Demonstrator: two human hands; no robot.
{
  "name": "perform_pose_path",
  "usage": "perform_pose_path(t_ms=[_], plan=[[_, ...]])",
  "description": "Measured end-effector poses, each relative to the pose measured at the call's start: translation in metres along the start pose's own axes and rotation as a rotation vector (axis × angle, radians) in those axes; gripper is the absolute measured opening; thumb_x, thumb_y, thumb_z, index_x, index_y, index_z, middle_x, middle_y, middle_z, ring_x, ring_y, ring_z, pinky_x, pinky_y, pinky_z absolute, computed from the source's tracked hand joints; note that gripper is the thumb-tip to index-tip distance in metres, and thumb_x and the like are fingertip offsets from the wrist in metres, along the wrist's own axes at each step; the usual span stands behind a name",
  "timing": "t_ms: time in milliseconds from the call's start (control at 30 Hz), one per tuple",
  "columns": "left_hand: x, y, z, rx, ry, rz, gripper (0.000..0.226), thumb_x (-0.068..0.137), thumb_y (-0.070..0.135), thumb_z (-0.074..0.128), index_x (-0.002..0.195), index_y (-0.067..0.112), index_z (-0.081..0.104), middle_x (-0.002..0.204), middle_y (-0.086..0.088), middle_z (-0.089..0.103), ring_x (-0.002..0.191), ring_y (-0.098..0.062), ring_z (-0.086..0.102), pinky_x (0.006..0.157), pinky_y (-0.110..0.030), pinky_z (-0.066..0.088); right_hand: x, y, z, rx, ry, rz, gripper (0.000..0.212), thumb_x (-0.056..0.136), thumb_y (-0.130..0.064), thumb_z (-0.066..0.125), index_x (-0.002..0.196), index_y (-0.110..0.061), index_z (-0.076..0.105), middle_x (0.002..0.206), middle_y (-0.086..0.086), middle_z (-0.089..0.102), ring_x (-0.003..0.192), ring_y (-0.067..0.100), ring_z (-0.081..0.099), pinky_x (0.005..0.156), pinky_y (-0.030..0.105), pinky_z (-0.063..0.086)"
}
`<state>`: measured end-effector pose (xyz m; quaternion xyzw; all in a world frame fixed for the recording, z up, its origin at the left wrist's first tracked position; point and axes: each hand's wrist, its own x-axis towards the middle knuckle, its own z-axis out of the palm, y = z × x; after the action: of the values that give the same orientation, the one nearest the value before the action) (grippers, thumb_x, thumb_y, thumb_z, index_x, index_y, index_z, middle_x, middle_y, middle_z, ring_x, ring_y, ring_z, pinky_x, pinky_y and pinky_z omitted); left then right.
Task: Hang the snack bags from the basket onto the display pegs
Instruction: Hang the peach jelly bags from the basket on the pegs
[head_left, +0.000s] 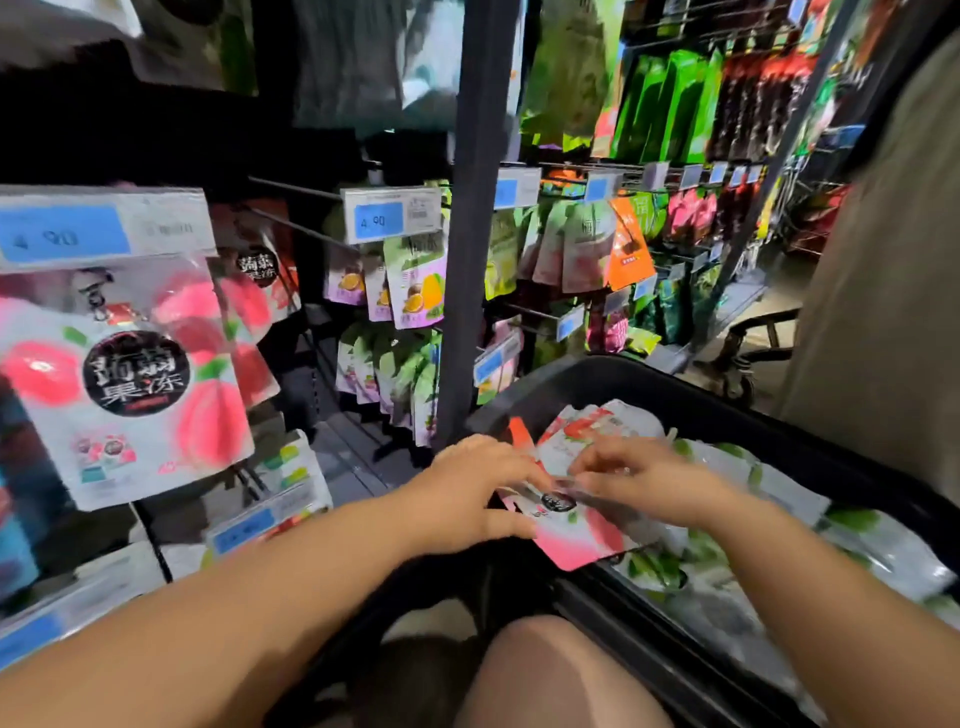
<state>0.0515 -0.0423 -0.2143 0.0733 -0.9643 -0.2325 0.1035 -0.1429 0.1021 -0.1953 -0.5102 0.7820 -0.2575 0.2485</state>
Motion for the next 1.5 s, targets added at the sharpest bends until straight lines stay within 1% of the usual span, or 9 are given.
perform_pose_path(t_ms=[367, 467, 733, 867, 967, 1033, 1167, 1333, 1500], plan=[[0.014, -0.006, 0.024, -0.231, 0.111, 0.112, 0.035, 0.087, 0.056, 0.059, 0.100, 0.030, 0.078, 0.097, 0.015, 0.074, 0.092, 0.000, 0.066, 0.087, -0.032, 0.052, -0.011, 0.035, 0.000, 0.103, -0.052, -0.006, 0.021, 0.079, -0.044, 0.079, 0.099, -0.042, 0.072, 0.116, -0.008, 0.066, 0.109, 0.009, 0.062, 0.099, 0.028, 0.049], [0.015, -0.006, 0.026, -0.236, 0.177, 0.070, 0.032, 0.086, 0.050, 0.060, 0.096, 0.027, 0.079, 0.091, 0.017, 0.074, 0.088, 0.003, 0.065, 0.085, -0.024, 0.050, -0.015, 0.031, 0.003, 0.211, -0.099, -0.052, 0.033, 0.068, -0.059, 0.073, 0.096, -0.043, 0.074, 0.119, 0.001, 0.067, 0.104, 0.013, 0.065, 0.089, 0.027, 0.054], [0.013, 0.006, 0.014, -0.398, 0.326, -0.046, 0.011, 0.089, 0.023, 0.068, 0.083, 0.023, 0.078, 0.076, 0.039, 0.063, 0.080, 0.012, 0.060, 0.072, -0.003, 0.038, -0.027, 0.010, 0.011, 0.255, -0.132, -0.256, 0.062, 0.070, -0.030, 0.088, 0.126, -0.035, 0.062, 0.130, -0.021, 0.063, 0.124, -0.002, 0.055, 0.100, 0.011, 0.040], [0.010, 0.011, 0.006, -0.421, 0.342, -0.058, 0.024, 0.089, 0.022, 0.066, 0.069, 0.036, 0.070, 0.075, 0.029, 0.066, 0.078, 0.003, 0.062, 0.074, -0.012, 0.044, -0.024, 0.003, 0.022, 0.101, 0.035, -0.383, 0.045, 0.086, -0.020, 0.075, 0.126, -0.038, 0.063, 0.126, -0.027, 0.063, 0.119, -0.004, 0.058, 0.102, 0.013, 0.042], [0.009, 0.015, -0.002, -0.434, 0.348, -0.091, 0.014, 0.091, 0.025, 0.066, 0.080, 0.028, 0.074, 0.076, 0.013, 0.070, 0.076, -0.004, 0.063, 0.073, -0.019, 0.046, -0.025, -0.003, 0.027, 0.064, 0.142, -0.403, 0.025, 0.095, -0.049, 0.056, 0.114, -0.040, 0.070, 0.111, -0.026, 0.069, 0.102, -0.005, 0.064, 0.090, 0.016, 0.048], [0.007, 0.019, -0.007, -0.430, 0.353, -0.098, 0.019, 0.092, 0.028, 0.065, 0.076, 0.024, 0.074, 0.076, 0.005, 0.070, 0.075, -0.008, 0.063, 0.072, -0.021, 0.046, -0.025, -0.004, 0.029, 0.016, 0.256, -0.403, 0.045, 0.091, -0.067, 0.043, 0.106, -0.030, 0.064, 0.088, -0.018, 0.068, 0.079, -0.002, 0.062, 0.075, 0.021, 0.049], [0.006, 0.026, -0.009, -0.483, 0.449, -0.117, 0.012, 0.085, 0.033, 0.072, 0.081, 0.044, 0.068, 0.088, 0.020, 0.069, 0.092, -0.001, 0.061, 0.084, -0.018, 0.044, -0.023, -0.007, 0.030, 0.035, 0.405, -0.444, 0.029, 0.096, -0.042, 0.047, 0.089, -0.026, 0.071, 0.071, -0.019, 0.063, 0.066, -0.004, 0.056, 0.064, 0.015, 0.044], [0.007, 0.020, -0.007, -0.599, 0.462, -0.251, 0.078, 0.066, 0.058, 0.080, 0.127, 0.055, 0.032, 0.140, 0.022, 0.042, 0.129, 0.003, 0.039, 0.107, -0.023, 0.031, -0.030, -0.013, 0.009, 0.573, 0.528, -0.274, 0.028, 0.095, -0.046, 0.054, 0.083, -0.032, 0.075, 0.082, -0.017, 0.073, 0.076, -0.002, 0.065, 0.069, 0.013, 0.049], [0.013, 0.023, 0.005, -0.840, 0.287, -0.237, 0.100, 0.048, 0.053, 0.082, 0.132, 0.048, 0.027, 0.128, 0.023, 0.057, 0.115, 0.015, 0.053, 0.098, -0.013, 0.038, -0.027, -0.029, -0.001, 1.178, 0.433, -0.267, 0.040, 0.089, -0.035, 0.047, 0.117, -0.014, 0.065, 0.116, 0.014, 0.072, 0.110, 0.028, 0.068, 0.092, 0.041, 0.057]])
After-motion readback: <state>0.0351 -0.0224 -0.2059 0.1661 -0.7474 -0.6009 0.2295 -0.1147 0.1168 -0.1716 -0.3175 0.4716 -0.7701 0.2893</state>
